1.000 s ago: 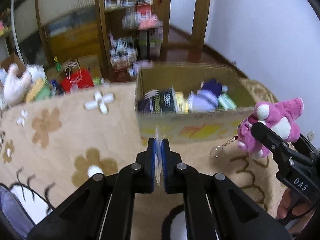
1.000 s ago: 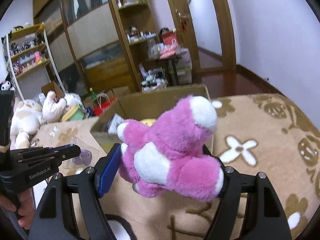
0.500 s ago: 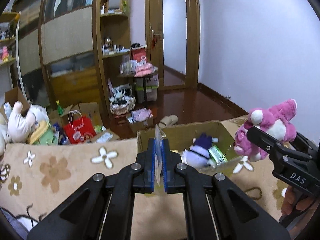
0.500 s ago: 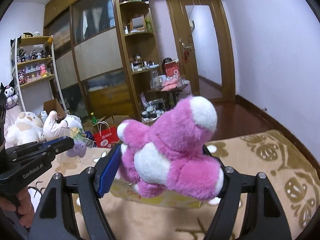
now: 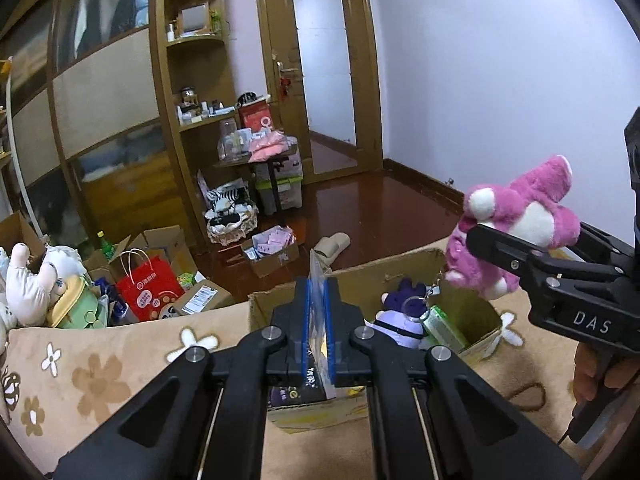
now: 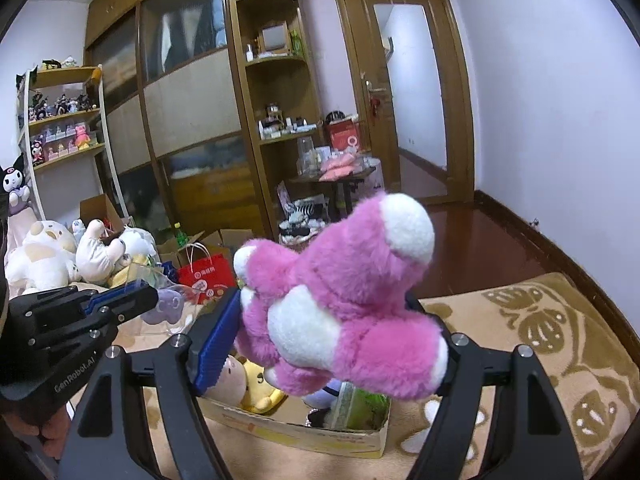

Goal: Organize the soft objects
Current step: 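Lift the pink bear and keychain bag and carry them over the box, then open both tools to drop the pink bear and keychain bag into the box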

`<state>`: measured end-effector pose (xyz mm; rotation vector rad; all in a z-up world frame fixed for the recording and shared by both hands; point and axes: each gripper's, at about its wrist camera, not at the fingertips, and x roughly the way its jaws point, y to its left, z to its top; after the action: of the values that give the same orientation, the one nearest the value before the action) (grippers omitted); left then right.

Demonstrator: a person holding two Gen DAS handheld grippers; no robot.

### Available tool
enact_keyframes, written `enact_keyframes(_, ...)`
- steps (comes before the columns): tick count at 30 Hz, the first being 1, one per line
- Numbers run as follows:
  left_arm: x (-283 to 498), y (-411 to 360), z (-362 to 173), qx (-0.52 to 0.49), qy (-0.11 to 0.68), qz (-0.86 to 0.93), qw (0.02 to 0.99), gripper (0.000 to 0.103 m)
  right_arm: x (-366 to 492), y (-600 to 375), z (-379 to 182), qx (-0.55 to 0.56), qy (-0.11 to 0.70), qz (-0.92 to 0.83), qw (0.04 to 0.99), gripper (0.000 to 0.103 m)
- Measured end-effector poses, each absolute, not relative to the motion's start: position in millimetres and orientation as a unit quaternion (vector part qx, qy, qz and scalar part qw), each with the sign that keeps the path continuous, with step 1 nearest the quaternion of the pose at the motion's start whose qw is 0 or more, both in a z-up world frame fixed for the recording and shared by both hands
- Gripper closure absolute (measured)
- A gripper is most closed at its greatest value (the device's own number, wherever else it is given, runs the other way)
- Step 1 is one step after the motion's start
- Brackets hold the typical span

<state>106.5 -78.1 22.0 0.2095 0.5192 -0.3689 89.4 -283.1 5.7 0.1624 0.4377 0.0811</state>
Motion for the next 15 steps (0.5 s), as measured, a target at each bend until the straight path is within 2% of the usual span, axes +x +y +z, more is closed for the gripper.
enact_keyframes(15, 139.3, -93.2, -30.0, 0.105, 0.317, -0.182, 0.925, 0.094, 120.3, -286.9, -57.0, 0.101, 0.272, 0.048, 0.956, 0.02)
